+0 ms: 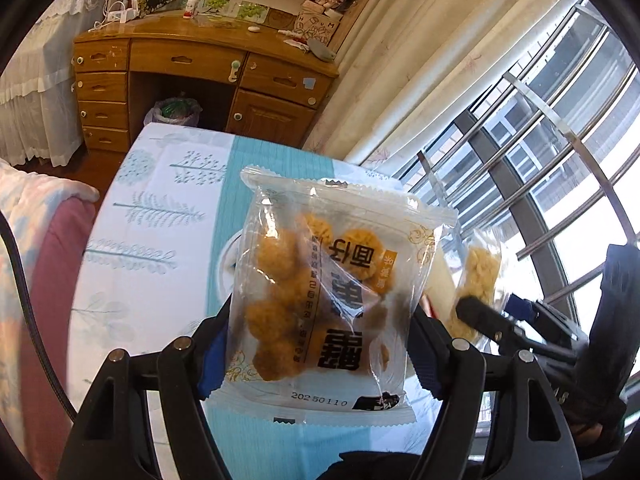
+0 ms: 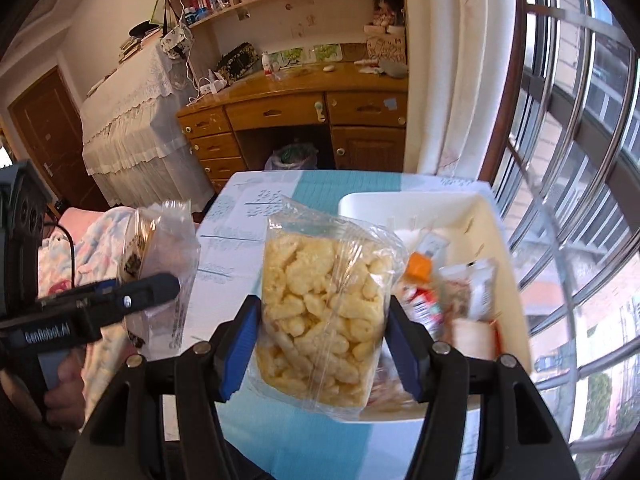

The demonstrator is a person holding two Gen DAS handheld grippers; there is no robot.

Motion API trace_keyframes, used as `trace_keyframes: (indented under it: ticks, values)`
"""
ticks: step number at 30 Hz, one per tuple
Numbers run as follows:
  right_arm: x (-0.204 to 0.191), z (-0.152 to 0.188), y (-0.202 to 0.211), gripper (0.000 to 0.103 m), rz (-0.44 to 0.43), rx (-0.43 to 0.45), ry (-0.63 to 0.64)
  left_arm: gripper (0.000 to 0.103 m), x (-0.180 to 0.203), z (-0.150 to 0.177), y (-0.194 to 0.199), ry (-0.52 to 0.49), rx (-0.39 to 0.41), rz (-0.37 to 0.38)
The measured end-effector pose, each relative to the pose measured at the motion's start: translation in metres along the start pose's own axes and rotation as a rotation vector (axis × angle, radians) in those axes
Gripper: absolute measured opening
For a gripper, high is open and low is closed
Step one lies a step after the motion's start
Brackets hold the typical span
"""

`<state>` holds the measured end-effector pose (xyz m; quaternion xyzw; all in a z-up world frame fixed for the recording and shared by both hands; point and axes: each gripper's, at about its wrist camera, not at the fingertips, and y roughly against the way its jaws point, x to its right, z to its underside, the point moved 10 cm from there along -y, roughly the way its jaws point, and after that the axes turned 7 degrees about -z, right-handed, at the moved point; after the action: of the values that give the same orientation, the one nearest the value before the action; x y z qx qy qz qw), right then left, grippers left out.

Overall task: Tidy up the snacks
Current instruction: 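Lift both packs and carry them over the white box, then lower both packs into the white box and open both tools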

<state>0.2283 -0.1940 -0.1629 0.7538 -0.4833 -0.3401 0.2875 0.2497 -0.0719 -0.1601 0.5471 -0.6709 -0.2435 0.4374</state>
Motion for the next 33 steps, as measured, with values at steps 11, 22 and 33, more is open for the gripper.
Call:
trace_keyframes:
  ticks: [11, 22, 33]
  values:
    - [0.062, -0.008, 0.006, 0.061, 0.028, 0.003, 0.07, 0.075, 0.07, -0.02, -0.041, -0.004, 0.021, 0.023]
    - [0.1, -0.002, -0.01, 0.063, 0.004, -0.068, 0.04, 0.086, 0.109, -0.021, -0.082, -0.004, -0.025, 0.013]
    - [0.114, 0.001, -0.015, 0.085, -0.021, -0.08, -0.047, 0.096, 0.115, -0.014, -0.082, -0.023, -0.039, 0.001]
